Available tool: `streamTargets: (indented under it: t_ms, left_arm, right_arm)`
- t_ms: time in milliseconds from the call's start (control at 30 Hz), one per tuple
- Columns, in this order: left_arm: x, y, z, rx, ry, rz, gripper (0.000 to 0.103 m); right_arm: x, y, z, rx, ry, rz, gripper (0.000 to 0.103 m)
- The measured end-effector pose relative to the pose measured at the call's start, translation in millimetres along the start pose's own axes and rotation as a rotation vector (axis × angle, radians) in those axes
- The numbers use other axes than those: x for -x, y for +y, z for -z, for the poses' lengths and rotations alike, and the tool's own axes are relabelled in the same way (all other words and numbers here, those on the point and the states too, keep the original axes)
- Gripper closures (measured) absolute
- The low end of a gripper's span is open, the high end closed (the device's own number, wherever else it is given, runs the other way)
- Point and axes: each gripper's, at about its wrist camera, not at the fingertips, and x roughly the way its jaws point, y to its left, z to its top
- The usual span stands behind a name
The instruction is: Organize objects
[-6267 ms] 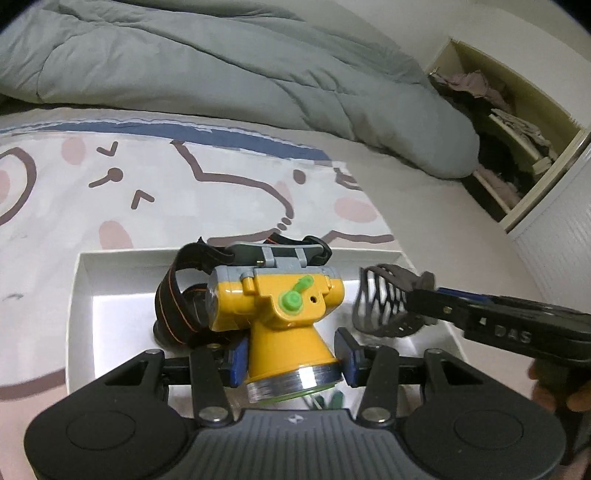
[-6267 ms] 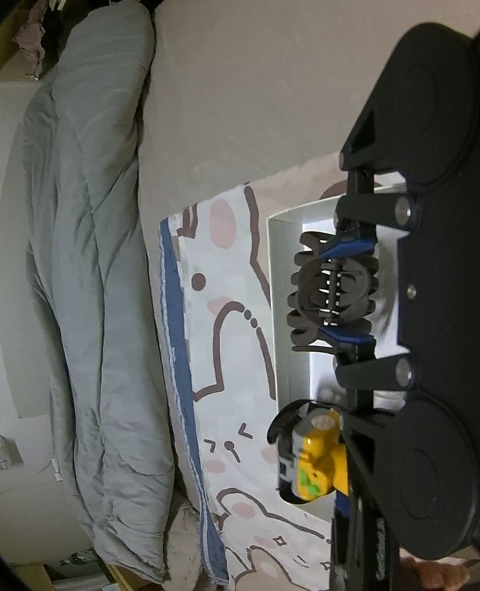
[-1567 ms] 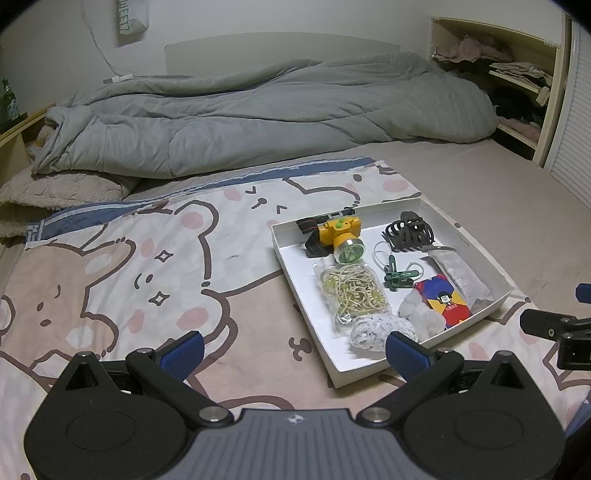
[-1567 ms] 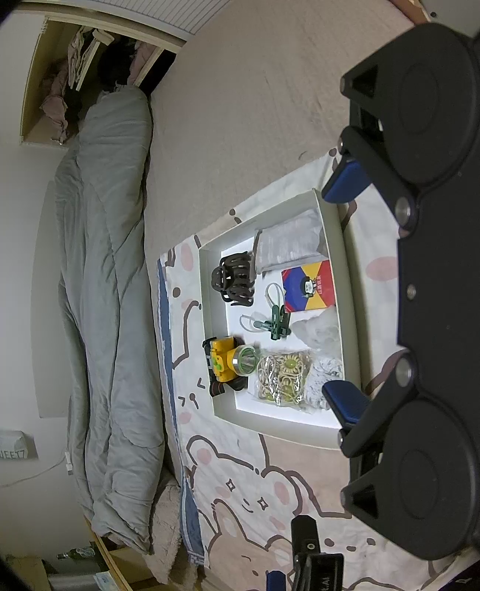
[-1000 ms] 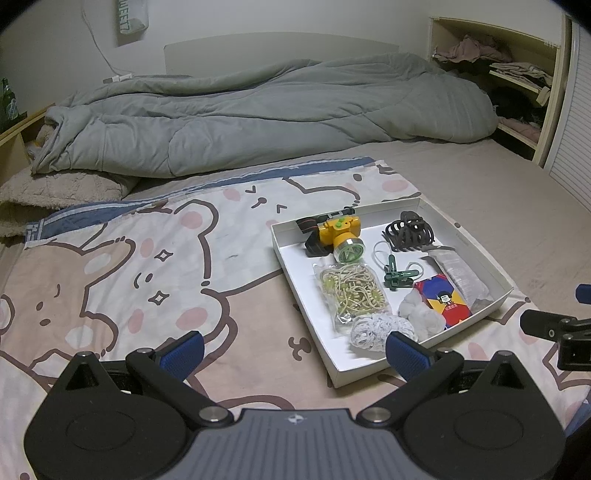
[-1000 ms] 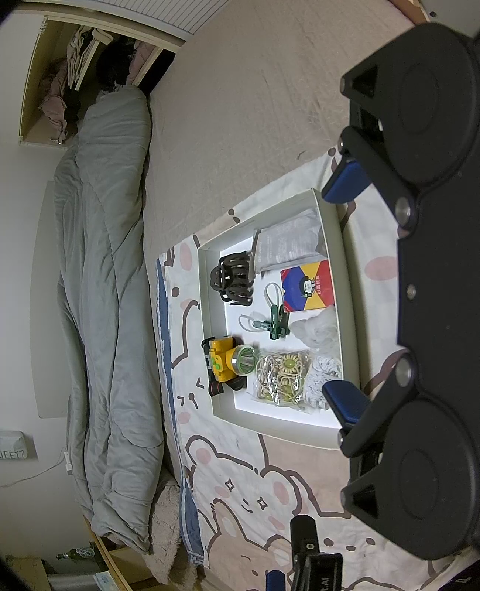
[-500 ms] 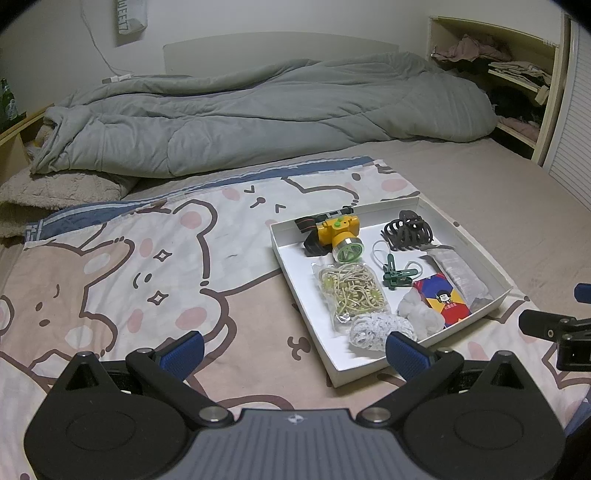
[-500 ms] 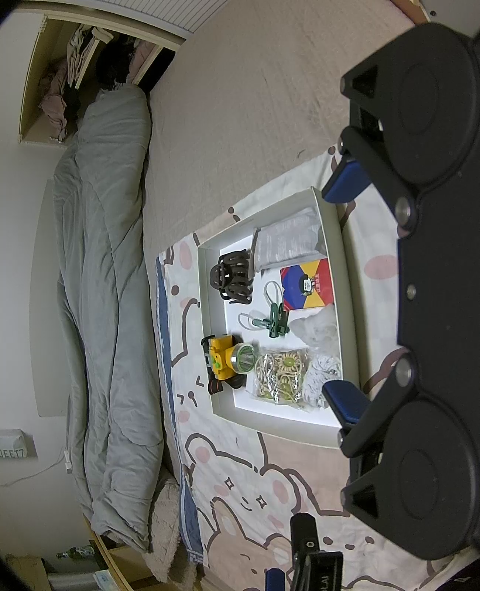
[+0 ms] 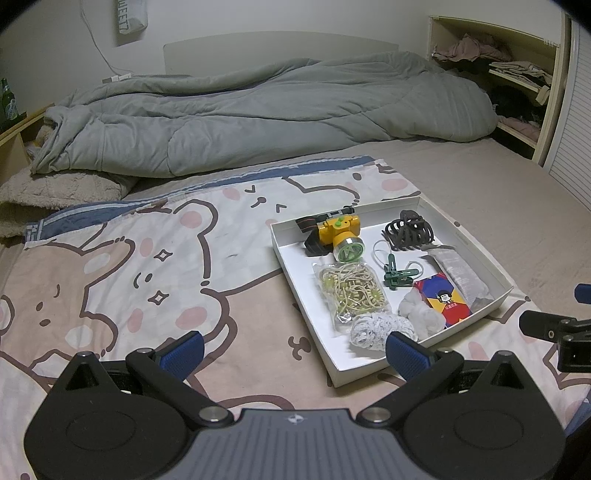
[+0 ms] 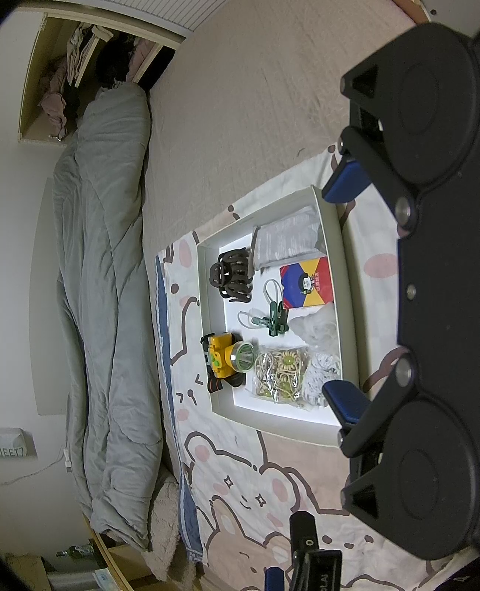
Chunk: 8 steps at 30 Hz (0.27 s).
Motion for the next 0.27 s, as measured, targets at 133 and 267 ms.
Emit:
streamTargets:
  t_ms: [133,267]
  left_arm:
    - [0.1,-0.4,0.1,0.002,0.001,0.002,0.0]
    - [0.1,-1.0,0.7,-0.002,-0.002,0.004,0.0]
  right_arm:
    - [0.3,0.0,0.2,-0.001,0.0,0.001,0.0]
    - [-0.3,-0.4,0.2,0.0,0.003,-0.002,0.0]
